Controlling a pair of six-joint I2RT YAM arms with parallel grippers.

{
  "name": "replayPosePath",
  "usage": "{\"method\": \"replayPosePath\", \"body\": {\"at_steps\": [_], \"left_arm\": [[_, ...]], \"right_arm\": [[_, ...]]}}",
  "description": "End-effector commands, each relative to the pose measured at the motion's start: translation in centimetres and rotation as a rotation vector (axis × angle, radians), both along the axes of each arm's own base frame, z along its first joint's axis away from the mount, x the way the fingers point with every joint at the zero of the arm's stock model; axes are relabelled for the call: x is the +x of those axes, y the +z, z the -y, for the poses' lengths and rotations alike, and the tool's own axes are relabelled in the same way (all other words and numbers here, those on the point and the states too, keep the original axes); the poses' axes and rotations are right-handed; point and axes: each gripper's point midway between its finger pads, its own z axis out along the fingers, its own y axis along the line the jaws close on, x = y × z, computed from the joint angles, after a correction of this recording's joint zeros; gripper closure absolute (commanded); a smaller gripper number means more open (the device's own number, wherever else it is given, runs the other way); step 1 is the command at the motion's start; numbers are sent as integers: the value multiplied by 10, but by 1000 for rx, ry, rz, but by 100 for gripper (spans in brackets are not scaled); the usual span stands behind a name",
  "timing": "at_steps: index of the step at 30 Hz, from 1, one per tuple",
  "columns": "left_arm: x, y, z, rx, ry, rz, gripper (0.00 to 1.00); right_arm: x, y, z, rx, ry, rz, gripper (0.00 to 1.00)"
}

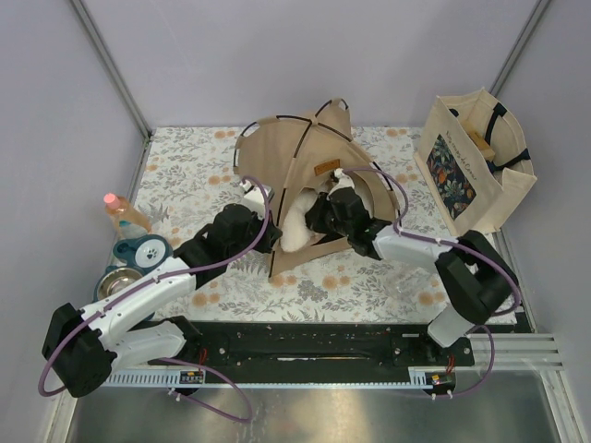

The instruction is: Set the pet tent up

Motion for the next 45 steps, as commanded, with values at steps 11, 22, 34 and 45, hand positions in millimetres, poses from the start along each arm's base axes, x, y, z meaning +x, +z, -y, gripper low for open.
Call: {"method": "replayPosePath", "body": {"at_steps": [11, 22, 34, 45], "left_arm": [[-6, 20, 11, -94, 2, -44, 100], [7, 22, -2, -66, 113, -39, 99], [2, 28, 9, -97, 43, -34, 100], [-13, 32, 20, -129, -58, -45, 100]], "right_arm": [[34, 4, -46, 184, -26, 132, 66], [-22, 18, 3, 166, -20, 113, 20], [-36, 11, -29, 162, 70, 92, 62], [9, -21, -81, 107, 61, 98, 62]]}}
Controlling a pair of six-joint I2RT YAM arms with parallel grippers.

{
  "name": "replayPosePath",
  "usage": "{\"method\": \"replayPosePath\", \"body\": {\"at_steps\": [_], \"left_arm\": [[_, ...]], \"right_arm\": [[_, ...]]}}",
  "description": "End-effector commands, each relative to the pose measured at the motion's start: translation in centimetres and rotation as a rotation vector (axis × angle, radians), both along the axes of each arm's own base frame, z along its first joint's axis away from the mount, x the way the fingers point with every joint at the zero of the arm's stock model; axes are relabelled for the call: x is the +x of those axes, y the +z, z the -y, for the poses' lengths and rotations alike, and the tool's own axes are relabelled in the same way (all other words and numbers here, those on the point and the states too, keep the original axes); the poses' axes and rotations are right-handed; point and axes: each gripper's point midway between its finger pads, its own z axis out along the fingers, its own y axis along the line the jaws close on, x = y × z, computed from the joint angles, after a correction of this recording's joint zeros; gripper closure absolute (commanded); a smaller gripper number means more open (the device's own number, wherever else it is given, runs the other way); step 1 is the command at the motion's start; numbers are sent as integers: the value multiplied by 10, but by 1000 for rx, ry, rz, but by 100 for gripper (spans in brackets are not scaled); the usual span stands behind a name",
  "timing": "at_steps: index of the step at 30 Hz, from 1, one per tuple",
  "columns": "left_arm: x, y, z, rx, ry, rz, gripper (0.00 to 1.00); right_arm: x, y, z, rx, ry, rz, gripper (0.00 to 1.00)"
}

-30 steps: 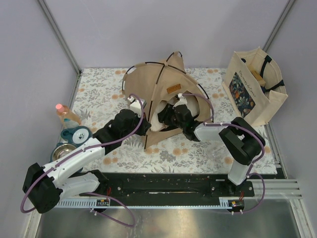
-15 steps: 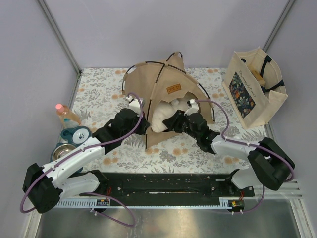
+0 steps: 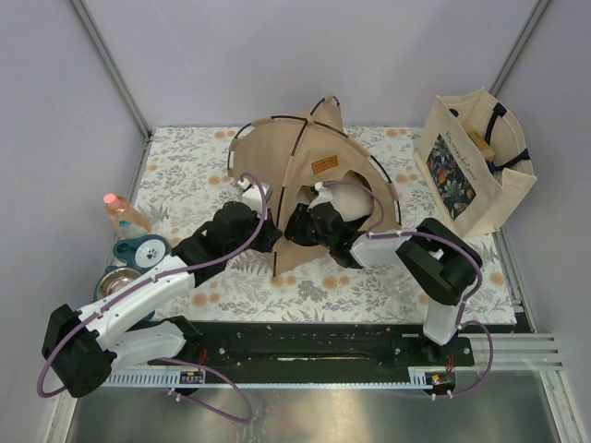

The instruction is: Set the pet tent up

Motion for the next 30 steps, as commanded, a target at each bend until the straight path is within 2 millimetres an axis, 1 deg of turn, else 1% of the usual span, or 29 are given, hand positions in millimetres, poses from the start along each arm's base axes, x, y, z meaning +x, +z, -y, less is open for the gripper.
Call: {"method": "replayPosePath", "body": {"at_steps": [1, 2, 5, 6, 7, 8, 9, 10, 12, 13, 14, 15, 18, 19, 20, 21, 22, 23, 24, 26, 27, 28, 29, 30], "left_arm": [[-9, 31, 22, -124, -85, 16, 100], [-9, 33, 23, -131, -91, 22, 100], [-8, 35, 23, -139, -87, 29, 100], [-6, 34, 22, -135, -73, 29, 100], [-2, 34, 17, -120, -41, 34, 100], [-1, 33, 15, -111, -27, 30, 100], [4, 32, 8, -92, 14, 38, 98], [7, 32, 4, -79, 41, 44, 96], [10, 33, -2, -66, 76, 57, 92], [12, 35, -4, -64, 90, 64, 87], [13, 36, -5, -64, 97, 68, 85], [13, 37, -6, -64, 103, 73, 84], [13, 42, -9, -68, 110, 84, 76], [13, 45, -9, -69, 110, 89, 71], [12, 46, -11, -67, 111, 90, 64], [12, 49, -13, -67, 117, 97, 54], [11, 52, -14, -71, 122, 102, 50], [10, 54, -17, -70, 128, 110, 44], [10, 56, -19, -75, 133, 118, 36], [8, 60, -22, -87, 142, 131, 24], [7, 62, -22, -97, 141, 140, 20], [6, 62, -21, -106, 132, 146, 18], [5, 63, -17, -125, 107, 158, 16], [5, 67, -12, -143, 82, 175, 16]], "right_arm": [[15, 13, -27, 16, 10, 50, 60], [16, 12, -28, 14, 7, 48, 57], [15, 8, -31, 24, 2, 25, 56], [11, 6, -28, 24, 3, 16, 56], [9, 9, -23, 30, -7, 15, 55], [4, 10, -15, 28, -22, 13, 54], [-1, 9, -5, 17, -41, 12, 52], [-4, 15, 6, 13, -66, 19, 51], [-13, 20, 31, -24, -111, 27, 45], [-16, 27, 42, -35, -134, 45, 43], [-20, 32, 53, -57, -152, 55, 39], [-23, 42, 63, -62, -170, 73, 36], [-33, 67, 92, -99, -212, 115, 27], [-36, 73, 101, -116, -226, 123, 25], [-40, 80, 112, -135, -245, 132, 22], [-44, 88, 122, -146, -255, 150, 18], [-47, 91, 133, -180, -271, 157, 16], [-50, 97, 144, -194, -293, 169, 14], [-55, 97, 157, -235, -306, 171, 12], [-60, 117, 180, -269, -352, 222, 9], [-61, 124, 190, -295, -365, 241, 7], [-63, 132, 198, -311, -372, 260, 6], [-66, 140, 204, -325, -372, 271, 5], [-68, 147, 206, -329, -354, 284, 5]]}}
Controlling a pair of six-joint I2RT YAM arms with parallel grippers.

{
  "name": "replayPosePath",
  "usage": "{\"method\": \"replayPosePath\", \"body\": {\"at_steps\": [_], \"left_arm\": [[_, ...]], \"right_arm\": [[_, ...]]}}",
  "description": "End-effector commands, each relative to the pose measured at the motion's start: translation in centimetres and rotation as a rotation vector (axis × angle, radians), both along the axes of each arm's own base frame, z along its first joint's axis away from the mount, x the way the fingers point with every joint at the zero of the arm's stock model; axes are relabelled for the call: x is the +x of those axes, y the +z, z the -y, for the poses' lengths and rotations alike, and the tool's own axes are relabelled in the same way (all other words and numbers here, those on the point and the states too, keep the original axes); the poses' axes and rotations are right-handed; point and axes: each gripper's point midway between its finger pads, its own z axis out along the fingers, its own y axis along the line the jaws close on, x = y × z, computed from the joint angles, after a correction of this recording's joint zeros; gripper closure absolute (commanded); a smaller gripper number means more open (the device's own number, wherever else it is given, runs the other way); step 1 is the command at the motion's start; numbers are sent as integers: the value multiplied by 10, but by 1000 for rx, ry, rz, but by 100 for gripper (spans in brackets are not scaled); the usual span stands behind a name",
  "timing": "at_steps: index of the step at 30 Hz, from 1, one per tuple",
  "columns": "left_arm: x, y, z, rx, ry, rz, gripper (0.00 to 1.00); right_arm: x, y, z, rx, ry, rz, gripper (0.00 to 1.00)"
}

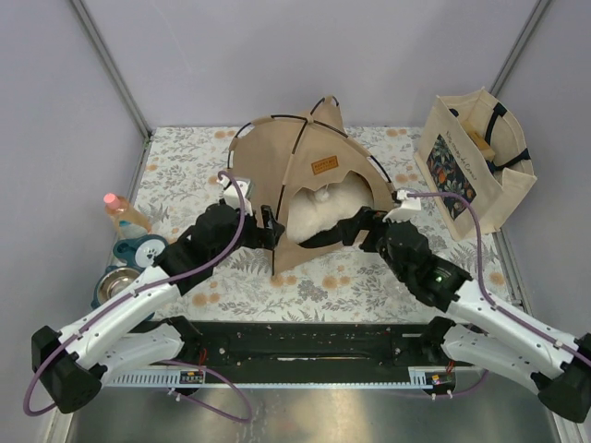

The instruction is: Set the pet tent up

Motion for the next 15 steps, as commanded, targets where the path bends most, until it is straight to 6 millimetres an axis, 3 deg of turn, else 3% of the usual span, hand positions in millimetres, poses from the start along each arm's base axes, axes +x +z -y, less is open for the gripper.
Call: {"method": "replayPosePath", "body": {"at_steps": [1, 4, 9, 13, 15], "left_arm": [[5, 32, 13, -97, -48, 119, 17], [13, 34, 25, -97, -82, 150, 27], [42, 15, 19, 46, 23, 100, 60], [66, 11, -19, 156, 241, 81, 98], [75, 13, -47, 191, 358, 75, 100]], "right_arm": [[-7, 17, 39, -171, -46, 26, 5], [-15, 34, 31, -158, 27, 45, 5], [-23, 44, 27, -140, 76, 49, 5], [-24, 44, 34, -161, 61, 53, 5], [-24, 43, 36, -164, 59, 55, 5]]}}
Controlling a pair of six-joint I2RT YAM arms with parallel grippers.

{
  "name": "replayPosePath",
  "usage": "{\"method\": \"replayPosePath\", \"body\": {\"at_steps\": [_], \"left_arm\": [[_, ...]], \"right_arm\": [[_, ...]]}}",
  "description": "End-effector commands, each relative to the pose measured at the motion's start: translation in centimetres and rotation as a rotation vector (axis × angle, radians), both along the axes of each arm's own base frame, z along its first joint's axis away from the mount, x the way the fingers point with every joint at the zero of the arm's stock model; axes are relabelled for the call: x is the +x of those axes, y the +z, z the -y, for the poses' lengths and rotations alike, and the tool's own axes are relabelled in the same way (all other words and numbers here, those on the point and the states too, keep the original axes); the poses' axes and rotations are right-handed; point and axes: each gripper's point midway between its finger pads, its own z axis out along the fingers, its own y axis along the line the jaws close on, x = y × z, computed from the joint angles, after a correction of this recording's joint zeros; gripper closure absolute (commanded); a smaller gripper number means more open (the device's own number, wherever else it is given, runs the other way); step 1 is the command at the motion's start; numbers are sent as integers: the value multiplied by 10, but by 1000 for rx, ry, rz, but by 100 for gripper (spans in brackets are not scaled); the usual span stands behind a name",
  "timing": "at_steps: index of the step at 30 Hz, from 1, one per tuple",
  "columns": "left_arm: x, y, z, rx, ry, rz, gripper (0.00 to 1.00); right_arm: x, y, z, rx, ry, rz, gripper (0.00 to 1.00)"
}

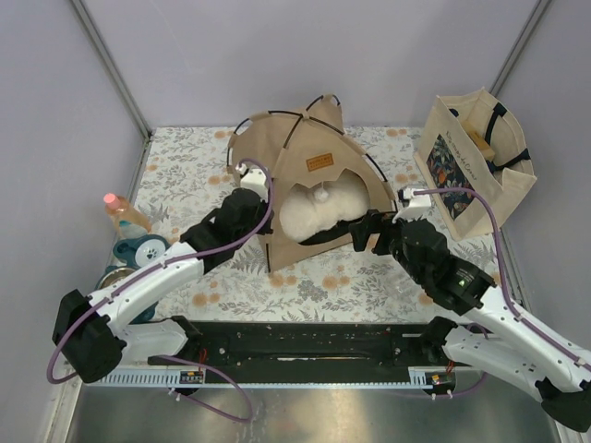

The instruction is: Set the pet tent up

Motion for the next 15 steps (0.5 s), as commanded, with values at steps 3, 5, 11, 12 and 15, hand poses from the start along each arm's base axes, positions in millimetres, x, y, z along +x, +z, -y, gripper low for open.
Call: {"method": "replayPosePath", "body": {"at_steps": [3, 5, 11, 12, 15], "left_arm": [[44, 41, -70, 26, 307, 121, 98], [54, 49, -72, 11, 290, 154, 94], [83, 47, -72, 60, 285, 118, 80], [81, 50, -73, 60, 285, 116, 62], [66, 67, -80, 33, 290, 123, 11]], "right_arm": [[0, 13, 7, -23, -3, 30, 5], [3, 10, 6, -37, -7, 25, 5], [11, 9, 5, -63, -11, 17, 5], [12, 11, 5, -60, -14, 20, 5], [14, 19, 3, -48, -12, 35, 4]]}}
